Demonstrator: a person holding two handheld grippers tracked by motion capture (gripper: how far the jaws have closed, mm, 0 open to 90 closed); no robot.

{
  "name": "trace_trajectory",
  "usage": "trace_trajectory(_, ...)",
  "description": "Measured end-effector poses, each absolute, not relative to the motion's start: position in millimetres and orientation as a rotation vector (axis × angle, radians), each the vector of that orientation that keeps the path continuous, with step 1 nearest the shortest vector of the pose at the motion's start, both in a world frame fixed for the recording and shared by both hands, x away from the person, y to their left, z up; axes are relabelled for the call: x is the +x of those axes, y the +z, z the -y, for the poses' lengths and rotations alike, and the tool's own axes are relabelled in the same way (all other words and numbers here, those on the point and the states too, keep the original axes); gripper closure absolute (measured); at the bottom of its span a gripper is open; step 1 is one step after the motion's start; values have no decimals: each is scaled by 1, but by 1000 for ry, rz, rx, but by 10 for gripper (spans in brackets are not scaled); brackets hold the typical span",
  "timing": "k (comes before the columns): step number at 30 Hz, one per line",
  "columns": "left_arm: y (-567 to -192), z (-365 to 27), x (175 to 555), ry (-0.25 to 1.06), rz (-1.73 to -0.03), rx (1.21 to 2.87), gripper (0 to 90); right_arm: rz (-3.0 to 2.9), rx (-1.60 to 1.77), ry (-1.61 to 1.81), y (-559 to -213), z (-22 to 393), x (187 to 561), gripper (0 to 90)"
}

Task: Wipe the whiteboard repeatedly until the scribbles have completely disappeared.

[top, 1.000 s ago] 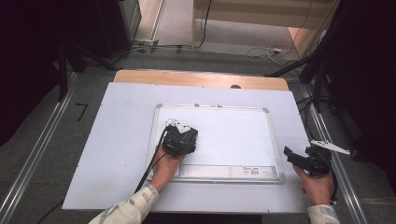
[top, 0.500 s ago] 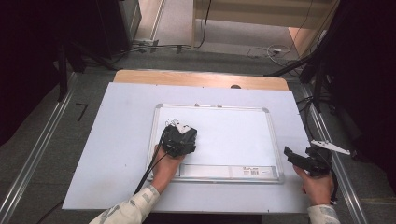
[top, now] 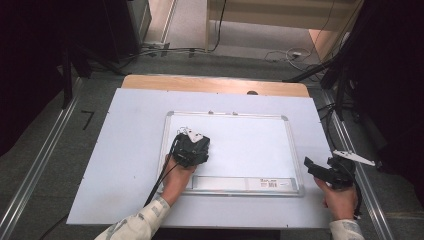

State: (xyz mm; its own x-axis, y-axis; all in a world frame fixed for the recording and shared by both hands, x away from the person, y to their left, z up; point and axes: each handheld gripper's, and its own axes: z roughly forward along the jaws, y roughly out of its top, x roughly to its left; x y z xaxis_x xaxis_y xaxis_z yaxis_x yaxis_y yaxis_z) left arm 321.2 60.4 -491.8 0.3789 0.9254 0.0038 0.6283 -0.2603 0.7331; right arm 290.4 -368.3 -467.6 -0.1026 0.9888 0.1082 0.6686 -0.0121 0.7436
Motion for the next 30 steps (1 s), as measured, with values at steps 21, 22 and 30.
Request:
trace_trajectory(21, -491, -80, 333, 579, -1379, 1959, 410, -1812, 1720, 922, -468, 368, 290, 115)
trace_trajectory(22, -491, -82, 334, 578, -1382, 1960, 409, -1813, 1720, 923, -468, 369, 290, 115)
trace_trajectory(30, -491, -91, 342, 580, -1392, 1949, 409, -1811, 1717, 922, -468, 369, 290, 115)
